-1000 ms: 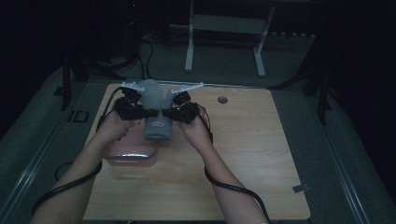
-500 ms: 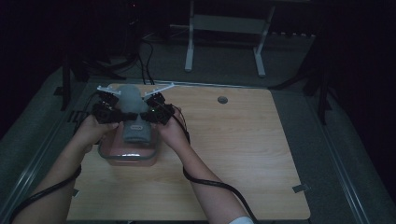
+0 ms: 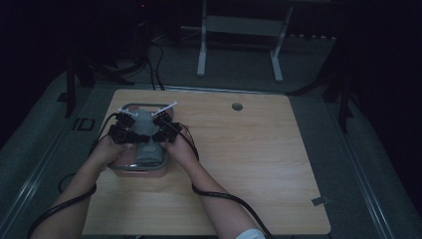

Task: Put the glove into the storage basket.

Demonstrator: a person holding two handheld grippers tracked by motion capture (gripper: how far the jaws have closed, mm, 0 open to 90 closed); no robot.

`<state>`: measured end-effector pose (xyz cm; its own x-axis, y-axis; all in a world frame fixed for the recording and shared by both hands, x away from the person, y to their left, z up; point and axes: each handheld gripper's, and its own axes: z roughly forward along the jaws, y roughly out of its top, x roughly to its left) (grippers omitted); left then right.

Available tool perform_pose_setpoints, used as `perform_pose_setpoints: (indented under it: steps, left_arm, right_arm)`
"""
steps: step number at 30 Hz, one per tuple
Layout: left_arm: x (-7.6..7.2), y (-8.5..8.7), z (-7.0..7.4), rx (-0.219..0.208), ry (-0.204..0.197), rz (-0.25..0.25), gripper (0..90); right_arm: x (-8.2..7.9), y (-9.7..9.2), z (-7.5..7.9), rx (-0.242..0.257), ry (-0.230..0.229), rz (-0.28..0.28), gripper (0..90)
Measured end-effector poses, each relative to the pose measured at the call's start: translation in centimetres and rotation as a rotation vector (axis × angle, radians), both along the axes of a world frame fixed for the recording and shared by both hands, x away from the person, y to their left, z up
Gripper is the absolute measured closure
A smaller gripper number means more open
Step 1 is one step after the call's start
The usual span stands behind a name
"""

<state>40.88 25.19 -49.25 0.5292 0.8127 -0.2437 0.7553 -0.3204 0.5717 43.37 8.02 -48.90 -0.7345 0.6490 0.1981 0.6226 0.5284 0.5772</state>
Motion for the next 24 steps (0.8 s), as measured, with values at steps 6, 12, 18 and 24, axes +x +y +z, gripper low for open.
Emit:
perform_pose_setpoints:
  steps: [6, 12, 18, 24]
  left_arm:
    - [0.5, -0.9, -1.5, 0.071, 0.038, -0.001, 74.4]
    - [0.9, -1.1, -1.9, 0.128, 0.053, 0.011, 68.0]
    - [0.2, 0.1, -1.0, 0.097, -0.017, 0.105, 51.1]
    - [-1.1, 1.2, 1.3, 0.043, -0.164, 0.149, 37.5]
  right_arm:
    - [0.3, 0.9, -1.4, -0.103, 0.012, 0.017, 79.1]
    - [0.0, 1.9, -1.5, -0.216, -0.048, 0.034, 73.8]
    - [0.3, 1.5, -0.9, -0.168, -0.082, 0.044, 54.8]
    - [0.1, 0.8, 0.4, -0.134, -0.110, 0.052, 43.6]
